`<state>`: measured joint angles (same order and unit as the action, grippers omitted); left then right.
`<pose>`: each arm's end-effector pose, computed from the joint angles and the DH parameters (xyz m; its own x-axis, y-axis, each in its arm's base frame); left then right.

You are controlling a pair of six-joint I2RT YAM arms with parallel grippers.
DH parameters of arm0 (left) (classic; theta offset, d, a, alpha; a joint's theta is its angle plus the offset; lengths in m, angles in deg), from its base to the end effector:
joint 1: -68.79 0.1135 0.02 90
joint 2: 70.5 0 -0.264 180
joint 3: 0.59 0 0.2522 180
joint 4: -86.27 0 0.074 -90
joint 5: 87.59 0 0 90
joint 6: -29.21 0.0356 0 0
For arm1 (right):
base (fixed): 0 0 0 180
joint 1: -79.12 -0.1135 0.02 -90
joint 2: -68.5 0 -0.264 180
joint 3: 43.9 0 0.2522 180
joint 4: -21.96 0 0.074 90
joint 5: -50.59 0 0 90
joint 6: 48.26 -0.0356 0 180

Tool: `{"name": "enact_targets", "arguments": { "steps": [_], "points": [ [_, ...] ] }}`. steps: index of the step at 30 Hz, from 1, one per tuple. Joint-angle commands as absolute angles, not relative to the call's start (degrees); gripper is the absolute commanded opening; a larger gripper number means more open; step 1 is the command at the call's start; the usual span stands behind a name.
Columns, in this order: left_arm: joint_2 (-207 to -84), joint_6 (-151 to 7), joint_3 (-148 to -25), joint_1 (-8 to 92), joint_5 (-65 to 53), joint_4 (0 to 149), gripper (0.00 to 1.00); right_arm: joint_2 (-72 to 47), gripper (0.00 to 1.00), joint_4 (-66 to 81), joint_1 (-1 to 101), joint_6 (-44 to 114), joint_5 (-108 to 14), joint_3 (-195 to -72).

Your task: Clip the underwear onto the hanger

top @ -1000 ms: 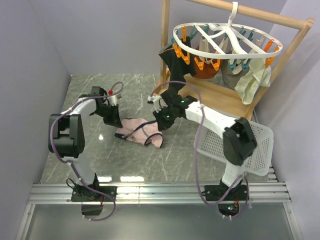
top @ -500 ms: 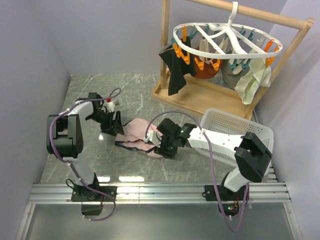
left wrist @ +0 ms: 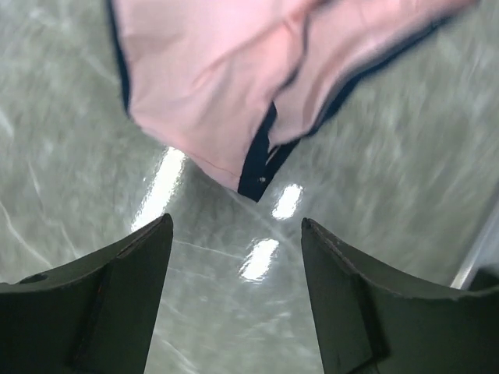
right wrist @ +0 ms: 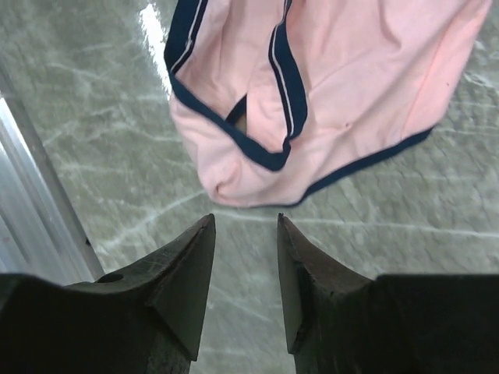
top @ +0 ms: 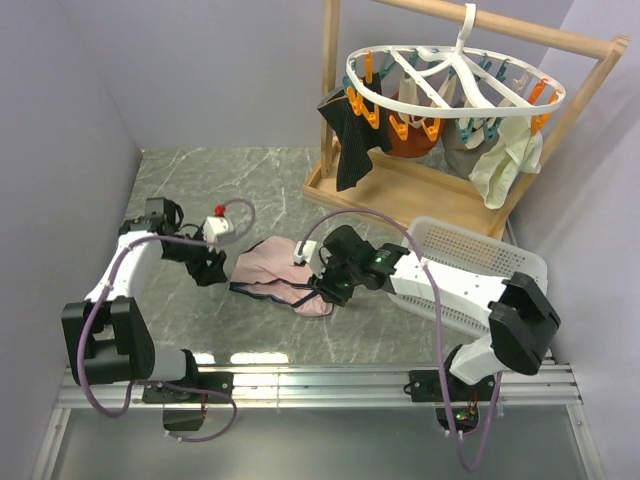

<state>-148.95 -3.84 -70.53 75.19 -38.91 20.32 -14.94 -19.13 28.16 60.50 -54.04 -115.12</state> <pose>0.2447 0.0038 0.2378 -0.4450 0.5835 -0.6793 0.8527 0.5078 -0.1224 0.1827 0.2395 0.2354 -0.2060 -0.7480 -0.6309 -0.9640 0.2658 -0.0004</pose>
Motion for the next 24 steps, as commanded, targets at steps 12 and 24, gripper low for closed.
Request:
{"name": "enact_targets", "arguments": {
  "steps": [12, 24],
  "points": [
    [-152.68, 29.72, -65.86, 75.21, -42.07, 20.48, 0.78, -24.22, 0.5, -14.3, 28.23, 54.57, -58.56, -121.03],
    [-147.84, 60.05, -55.76, 74.77, -41.27, 24.78, 0.52, -22.48, 0.0, -15.61, 27.79, 56.15, -60.06, -120.86]
  ]
}}
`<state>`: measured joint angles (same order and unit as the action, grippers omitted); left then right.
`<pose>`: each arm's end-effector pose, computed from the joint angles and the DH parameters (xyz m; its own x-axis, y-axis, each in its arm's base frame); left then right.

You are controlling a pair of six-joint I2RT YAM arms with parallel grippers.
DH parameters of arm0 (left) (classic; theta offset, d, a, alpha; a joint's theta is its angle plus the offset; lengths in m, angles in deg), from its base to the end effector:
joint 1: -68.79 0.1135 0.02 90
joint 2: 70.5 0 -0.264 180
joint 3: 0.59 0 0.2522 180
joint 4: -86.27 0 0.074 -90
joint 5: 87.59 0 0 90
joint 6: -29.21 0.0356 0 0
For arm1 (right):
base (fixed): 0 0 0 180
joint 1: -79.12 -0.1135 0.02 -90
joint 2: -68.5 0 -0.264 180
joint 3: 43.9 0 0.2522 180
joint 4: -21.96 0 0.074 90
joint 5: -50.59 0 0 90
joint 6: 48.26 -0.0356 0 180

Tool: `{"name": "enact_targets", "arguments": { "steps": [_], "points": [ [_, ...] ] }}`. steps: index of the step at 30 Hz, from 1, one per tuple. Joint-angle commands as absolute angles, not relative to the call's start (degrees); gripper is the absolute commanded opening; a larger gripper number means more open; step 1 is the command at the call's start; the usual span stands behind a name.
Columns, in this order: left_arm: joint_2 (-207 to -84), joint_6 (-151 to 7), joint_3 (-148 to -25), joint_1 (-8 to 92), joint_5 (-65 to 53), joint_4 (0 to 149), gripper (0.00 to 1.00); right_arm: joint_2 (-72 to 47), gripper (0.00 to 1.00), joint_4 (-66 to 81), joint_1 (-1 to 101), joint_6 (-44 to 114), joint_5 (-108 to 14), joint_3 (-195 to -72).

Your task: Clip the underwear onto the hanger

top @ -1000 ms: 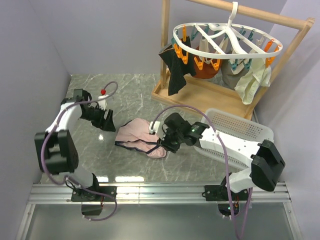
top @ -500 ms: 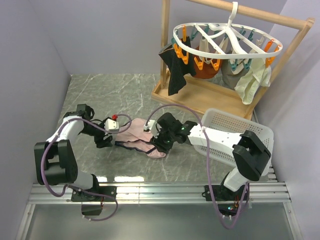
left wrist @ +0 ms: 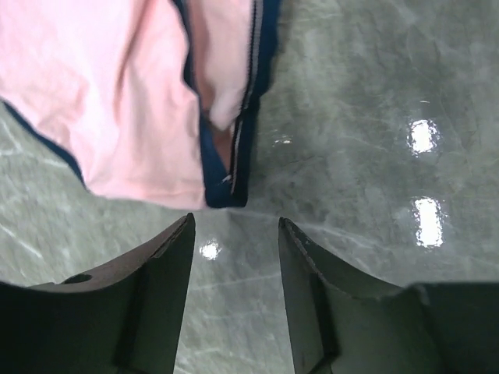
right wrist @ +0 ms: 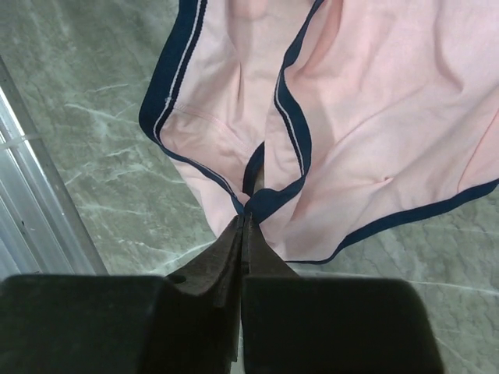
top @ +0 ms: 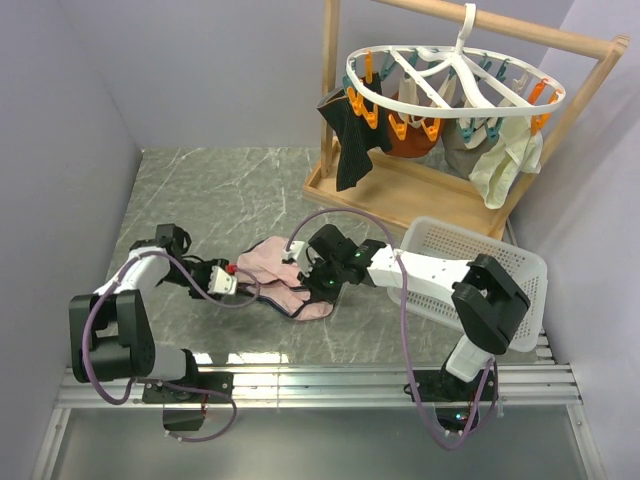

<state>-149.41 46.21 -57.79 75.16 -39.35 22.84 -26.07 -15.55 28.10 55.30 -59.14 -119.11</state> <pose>0.2134 0.0000 0.1791 0.2640 0.7473 -0.6099 0.9548 -0.1129 0.2750 0.2031 0.2701 0.2030 -0.3133 -0.7380 -0.5976 -0.9477 0.2836 0.1467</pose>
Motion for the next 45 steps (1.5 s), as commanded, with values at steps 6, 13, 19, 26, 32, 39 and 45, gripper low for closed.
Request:
{"name": "enact_targets", "arguments": {
  "steps": [6, 13, 19, 26, 32, 39, 45],
  "points": [
    [-147.84, 65.33, -52.59, 72.31, -40.92, 29.96, 0.58, -20.98, 0.0, -18.34, 27.79, 57.2, -60.59, -121.74],
    [-149.77, 66.04, -51.53, 70.29, -40.04, 36.99, 0.6, -21.06, 0.0, -19.22, 27.71, 58.26, -61.21, -121.47],
    [-151.62, 65.87, -54.77, 70.2, -39.42, 35.08, 0.3, -20.8, 0.0, -20.44, 27.79, 60.1, -60.68, -122.53],
    [-143.81, 46.05, -65.75, 70.29, -47.33, 16.1, 0.0, -16.5, 0.0, -23.09, 31.84, 62.74, -60.77, -125.07],
    [-137.4, 43.29, -61.03, 69.76, -45.67, 9.74, 0.0, -24.48, 0.0, -20.54, 31.66, 63.62, -61.29, -130.51],
    [-133.6, 36.78, -54.87, 66.95, -45.14, 12.03, 0.0, -31.89, 0.4, -21.51, 32.27, 59.67, -59.1, -138.01],
    [-138.17, 31.42, -57.41, 66.77, -46.37, 13.0, 0.0, -24.68, 0.49, -22.38, 32.81, 56.24, -58.57, -131.23]
  ]
}}
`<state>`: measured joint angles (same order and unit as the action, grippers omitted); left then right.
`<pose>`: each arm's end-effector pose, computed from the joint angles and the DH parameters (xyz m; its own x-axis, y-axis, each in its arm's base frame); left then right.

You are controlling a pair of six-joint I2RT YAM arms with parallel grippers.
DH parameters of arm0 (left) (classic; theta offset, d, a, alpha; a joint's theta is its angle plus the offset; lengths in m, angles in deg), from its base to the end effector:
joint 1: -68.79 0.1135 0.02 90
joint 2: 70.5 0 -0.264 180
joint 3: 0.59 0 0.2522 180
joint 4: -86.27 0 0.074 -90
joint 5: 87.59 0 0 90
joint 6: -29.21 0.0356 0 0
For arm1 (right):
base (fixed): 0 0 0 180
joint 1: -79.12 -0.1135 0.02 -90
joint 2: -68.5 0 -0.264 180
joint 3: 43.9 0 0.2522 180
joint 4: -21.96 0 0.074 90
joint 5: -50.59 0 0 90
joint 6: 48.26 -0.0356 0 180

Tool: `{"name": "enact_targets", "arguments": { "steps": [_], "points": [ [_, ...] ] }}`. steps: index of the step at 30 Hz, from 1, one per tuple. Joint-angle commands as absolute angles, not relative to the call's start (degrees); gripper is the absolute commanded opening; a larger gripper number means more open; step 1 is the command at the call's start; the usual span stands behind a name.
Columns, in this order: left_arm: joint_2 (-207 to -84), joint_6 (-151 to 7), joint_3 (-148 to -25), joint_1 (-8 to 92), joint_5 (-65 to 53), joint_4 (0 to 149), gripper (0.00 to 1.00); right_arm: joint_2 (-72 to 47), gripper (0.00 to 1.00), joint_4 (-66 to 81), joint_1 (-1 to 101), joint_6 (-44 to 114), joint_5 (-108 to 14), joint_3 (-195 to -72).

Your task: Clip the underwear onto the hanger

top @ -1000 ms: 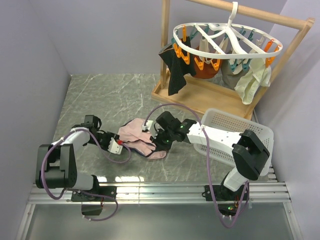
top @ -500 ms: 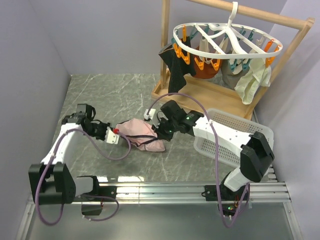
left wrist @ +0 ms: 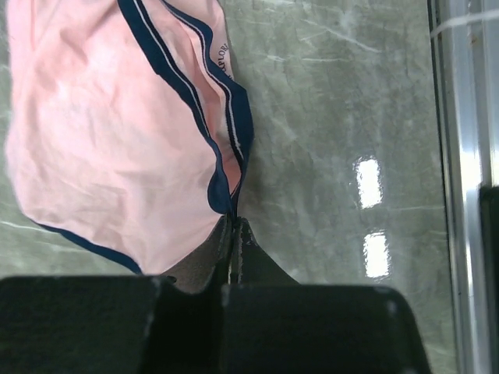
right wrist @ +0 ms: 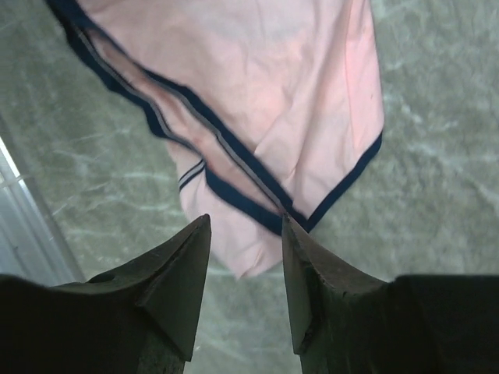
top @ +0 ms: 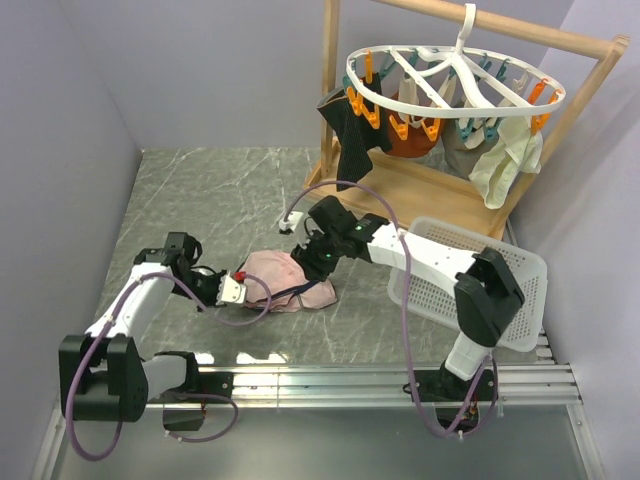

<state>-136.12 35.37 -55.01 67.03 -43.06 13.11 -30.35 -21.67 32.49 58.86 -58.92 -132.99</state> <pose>0.1673 -0.0305 0.2065 0.1978 0.6915 -0.6948 0.9791 -0.1054 0.1738 0.2477 0.2795 0.2453 -0.2848 -0.7056 -0.6489 -0.9478 0.3085 0.0807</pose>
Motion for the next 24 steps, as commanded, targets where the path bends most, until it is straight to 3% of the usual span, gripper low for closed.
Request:
{"name": "enact_targets", "arguments": {
  "steps": [1, 14, 17, 24],
  "points": [
    [-138.78, 30.98, -57.68, 66.77, -46.46, 13.35, 0.0, -24.15, 0.49, -22.82, 32.8, 55.54, -58.66, -130.53],
    [-141.6, 30.18, -59.26, 66.6, -45.93, 14.94, 0.0, -31.51, 0.53, -25.2, 35.52, 45.17, -54.0, -131.4],
    [-142.21, 29.92, -59.52, 66.6, -45.93, 15.2, 0.0, -33.27, 0.58, -25.37, 37.45, 44.2, -55.49, -132.54],
    [-143.09, 29.65, -59.7, 66.6, -45.58, 15.82, 0.0, -36.01, 0.56, -26.16, 39.66, 43.76, -62.95, -133.34]
  ]
}}
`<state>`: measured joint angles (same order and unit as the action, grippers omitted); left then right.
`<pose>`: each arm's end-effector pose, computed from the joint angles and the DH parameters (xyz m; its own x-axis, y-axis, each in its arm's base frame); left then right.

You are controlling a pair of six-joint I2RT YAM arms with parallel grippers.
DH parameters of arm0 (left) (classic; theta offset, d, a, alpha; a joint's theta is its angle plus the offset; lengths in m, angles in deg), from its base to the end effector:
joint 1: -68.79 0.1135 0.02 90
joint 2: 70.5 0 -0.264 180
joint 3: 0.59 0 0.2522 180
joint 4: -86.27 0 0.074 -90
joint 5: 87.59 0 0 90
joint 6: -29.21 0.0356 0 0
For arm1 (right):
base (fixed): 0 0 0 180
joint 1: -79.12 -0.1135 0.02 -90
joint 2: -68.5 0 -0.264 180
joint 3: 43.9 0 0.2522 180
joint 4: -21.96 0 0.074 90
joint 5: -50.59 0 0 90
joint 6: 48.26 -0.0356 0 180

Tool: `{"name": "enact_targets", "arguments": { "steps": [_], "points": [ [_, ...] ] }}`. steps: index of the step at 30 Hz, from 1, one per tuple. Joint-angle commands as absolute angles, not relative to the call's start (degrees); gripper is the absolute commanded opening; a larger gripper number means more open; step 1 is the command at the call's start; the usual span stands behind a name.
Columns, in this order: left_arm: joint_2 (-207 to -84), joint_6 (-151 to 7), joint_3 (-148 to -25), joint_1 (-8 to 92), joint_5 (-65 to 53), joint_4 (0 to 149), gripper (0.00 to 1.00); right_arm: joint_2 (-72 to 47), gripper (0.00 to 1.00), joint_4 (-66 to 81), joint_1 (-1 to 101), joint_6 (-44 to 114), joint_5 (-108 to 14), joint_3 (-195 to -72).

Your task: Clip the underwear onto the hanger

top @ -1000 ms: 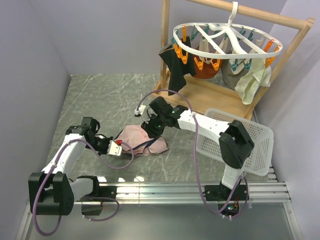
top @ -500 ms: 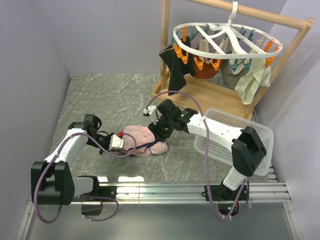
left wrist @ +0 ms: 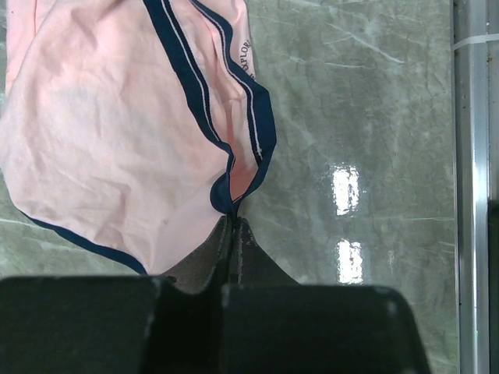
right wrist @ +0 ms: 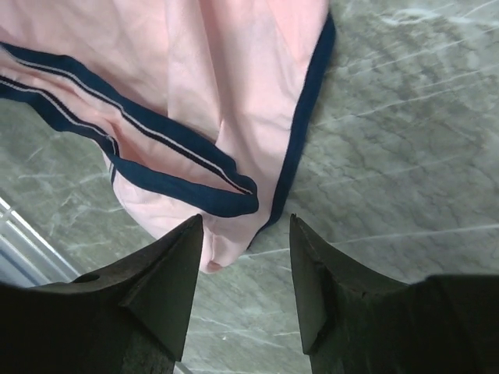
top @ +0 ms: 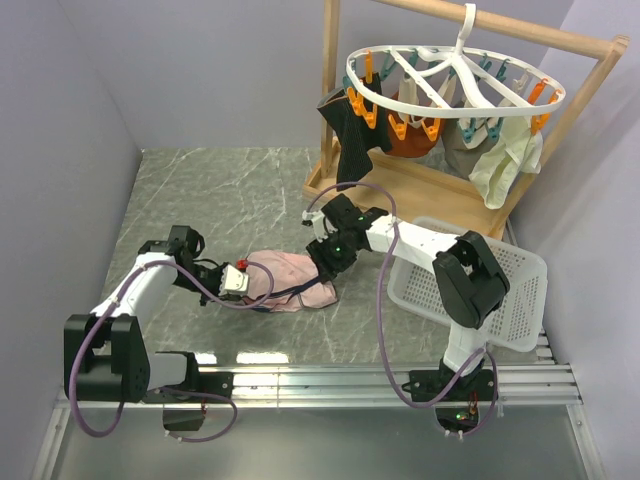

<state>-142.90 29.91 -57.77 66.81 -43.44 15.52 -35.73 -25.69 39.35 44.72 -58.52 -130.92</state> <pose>0.1895 -0.0321 0.2004 0.0866 0.6939 -0.7148 0.9959 -0.0429 0.0790 0.2781 0.2466 0.1973 -0.6579 -0.6115 -0.4397 -0.7466 0.6063 0.2739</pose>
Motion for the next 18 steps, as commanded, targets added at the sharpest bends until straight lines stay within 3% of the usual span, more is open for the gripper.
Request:
{"name": "enact_targets", "arguments": {
  "steps": [1, 13, 18],
  "points": [
    [-143.27, 29.48, -59.7, 66.6, -45.58, 15.99, 0.0, -36.01, 0.55, -26.16, 39.57, 43.76, -63.66, -133.34],
    [-143.45, 28.69, -59.52, 66.6, -45.58, 16.52, 0.0, -37.93, 0.5, -26.95, 39.66, 43.67, -68.33, -134.66],
    [-143.8, 28.16, -60.05, 66.6, -45.58, 16.43, 0.0, -39.17, 0.4, -26.87, 39.57, 44.02, -68.5, -134.92]
  ]
}}
